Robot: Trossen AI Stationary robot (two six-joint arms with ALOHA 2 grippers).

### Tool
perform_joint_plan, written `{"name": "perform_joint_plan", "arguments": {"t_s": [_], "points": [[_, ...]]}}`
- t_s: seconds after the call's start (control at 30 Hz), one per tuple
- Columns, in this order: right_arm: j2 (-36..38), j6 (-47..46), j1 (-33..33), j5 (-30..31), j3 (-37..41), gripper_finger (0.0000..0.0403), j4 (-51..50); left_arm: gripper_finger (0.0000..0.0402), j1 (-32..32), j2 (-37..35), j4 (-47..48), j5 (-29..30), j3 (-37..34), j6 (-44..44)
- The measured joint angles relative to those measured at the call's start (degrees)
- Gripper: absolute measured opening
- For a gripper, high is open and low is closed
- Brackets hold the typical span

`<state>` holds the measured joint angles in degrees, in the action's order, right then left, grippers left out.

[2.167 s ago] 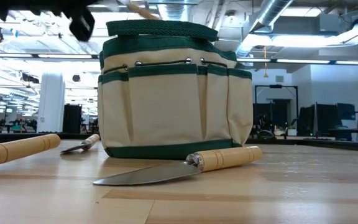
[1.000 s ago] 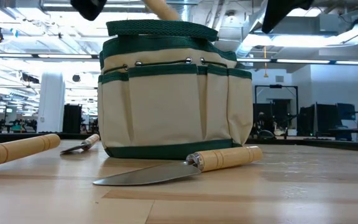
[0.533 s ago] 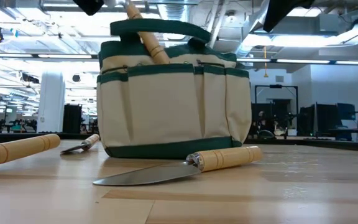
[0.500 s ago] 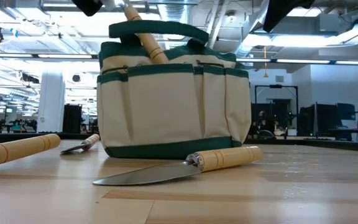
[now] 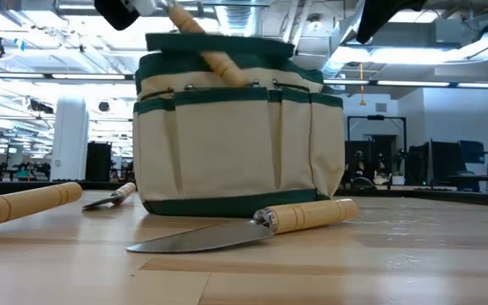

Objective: Pick & Place Garden tools in Gardening bag
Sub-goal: Put the top right trowel into the gardening bag

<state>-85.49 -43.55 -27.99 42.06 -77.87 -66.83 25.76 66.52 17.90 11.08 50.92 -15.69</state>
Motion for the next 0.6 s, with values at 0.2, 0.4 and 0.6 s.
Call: {"name": "perform_joint_plan", "arguments": {"t_s": [0.2, 0.4, 0.6], "points": [[0.0, 0.0, 0.0, 0.0, 0.0, 0.0, 0.0, 0.0002, -0.5, 0.6, -1.4, -1.4, 0.0, 0.0], [0.0, 0.0, 0.0, 0.0, 0.0, 0.0, 0.0, 0.0002, -2.6, 3.2, -0.4, -1.4, 0.0, -0.1], [0.0, 0.0, 0.0, 0.0, 0.0, 0.0, 0.0, 0.0002, -3.6, 3.2, 1.0, -1.5, 0.7, -1.1]]}}
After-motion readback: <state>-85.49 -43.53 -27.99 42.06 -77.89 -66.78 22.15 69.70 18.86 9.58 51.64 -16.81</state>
